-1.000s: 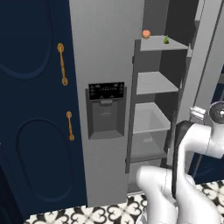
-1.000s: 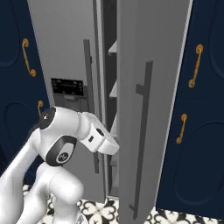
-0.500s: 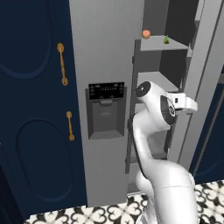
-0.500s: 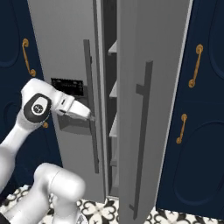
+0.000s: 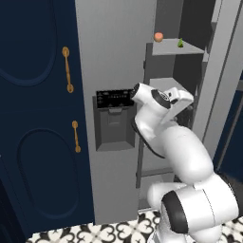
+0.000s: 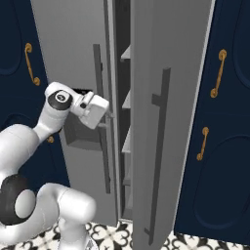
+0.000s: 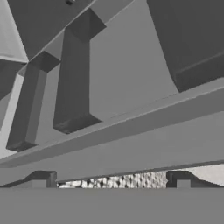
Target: Grab a lemon wedge from the fridge and one ice cube from the ice bowl, and put them in the glass of lemonade.
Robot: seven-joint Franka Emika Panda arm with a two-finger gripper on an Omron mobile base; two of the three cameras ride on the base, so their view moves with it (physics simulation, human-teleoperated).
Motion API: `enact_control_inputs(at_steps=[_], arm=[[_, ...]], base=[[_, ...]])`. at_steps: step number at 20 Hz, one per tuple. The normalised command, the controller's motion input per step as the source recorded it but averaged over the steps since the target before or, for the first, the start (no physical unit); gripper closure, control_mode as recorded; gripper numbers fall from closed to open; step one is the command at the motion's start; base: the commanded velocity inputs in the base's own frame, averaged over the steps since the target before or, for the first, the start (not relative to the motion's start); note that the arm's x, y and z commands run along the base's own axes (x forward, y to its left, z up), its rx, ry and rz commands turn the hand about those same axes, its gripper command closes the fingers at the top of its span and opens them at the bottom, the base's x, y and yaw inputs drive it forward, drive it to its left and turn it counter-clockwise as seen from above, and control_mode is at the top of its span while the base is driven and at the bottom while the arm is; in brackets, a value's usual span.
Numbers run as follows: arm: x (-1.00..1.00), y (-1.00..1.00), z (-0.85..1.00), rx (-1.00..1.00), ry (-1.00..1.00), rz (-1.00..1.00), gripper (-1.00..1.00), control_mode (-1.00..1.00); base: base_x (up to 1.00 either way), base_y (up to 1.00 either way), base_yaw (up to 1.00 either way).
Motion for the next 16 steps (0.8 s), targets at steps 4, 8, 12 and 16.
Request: enact_control_inputs(at_steps=[4,8,12,16], arm=[[0.14,-0.4,-0.25,0.0,0.04,0.03,-1.0,-1.0],[0.28,-0.32,-0.32,0.0,0.11,0.06,-1.0,-1.0],[0.28,-0.33,-0.18,0.0,0.13,0.07,-1.0,-1.0],[0.14,-0.49,-0.16,0.0,0.13,0.03,-1.0,-1.0]], base=[[0.0,0.0,0.0],[0.0,0.0,0.0],[0.0,0.0,0.0],[0.0,0.0,0.0]])
